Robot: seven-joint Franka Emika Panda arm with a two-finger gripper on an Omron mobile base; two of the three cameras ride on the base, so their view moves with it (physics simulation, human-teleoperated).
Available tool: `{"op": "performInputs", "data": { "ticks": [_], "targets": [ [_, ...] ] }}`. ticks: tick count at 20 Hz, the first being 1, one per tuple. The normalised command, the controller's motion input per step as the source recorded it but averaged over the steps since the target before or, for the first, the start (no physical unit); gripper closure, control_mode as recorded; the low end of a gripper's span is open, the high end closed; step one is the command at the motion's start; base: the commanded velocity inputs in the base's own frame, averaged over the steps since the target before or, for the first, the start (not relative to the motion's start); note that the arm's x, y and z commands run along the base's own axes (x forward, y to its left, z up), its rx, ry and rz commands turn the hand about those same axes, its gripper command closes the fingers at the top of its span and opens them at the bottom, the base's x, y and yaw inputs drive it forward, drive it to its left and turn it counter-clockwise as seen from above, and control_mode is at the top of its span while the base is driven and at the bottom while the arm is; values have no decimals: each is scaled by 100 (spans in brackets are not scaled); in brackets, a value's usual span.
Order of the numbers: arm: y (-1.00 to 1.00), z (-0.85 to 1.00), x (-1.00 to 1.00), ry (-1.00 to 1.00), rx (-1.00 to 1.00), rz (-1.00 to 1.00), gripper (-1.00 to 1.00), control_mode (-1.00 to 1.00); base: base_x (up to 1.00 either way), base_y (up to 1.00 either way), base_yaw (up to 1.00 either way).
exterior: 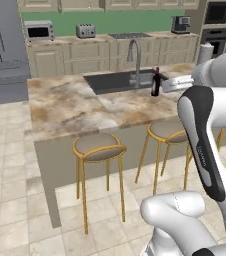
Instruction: Get the candle and the wine from the cabinet and move them to the dining counter.
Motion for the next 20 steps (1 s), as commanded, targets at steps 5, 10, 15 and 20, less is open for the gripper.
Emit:
{"op": "performInputs", "data": {
  "ticks": [5, 10, 15, 20],
  "targets": [
    [0, 0, 0, 0, 0, 0, -100, 100, 0, 100, -7],
    [0, 0, 0, 0, 0, 0, -100, 100, 1, 100, 0],
    [0, 0, 0, 0, 0, 0, -100, 100, 3, 100, 0],
    [0, 0, 0, 0, 0, 0, -100, 100, 14, 100, 0]
  ]
}}
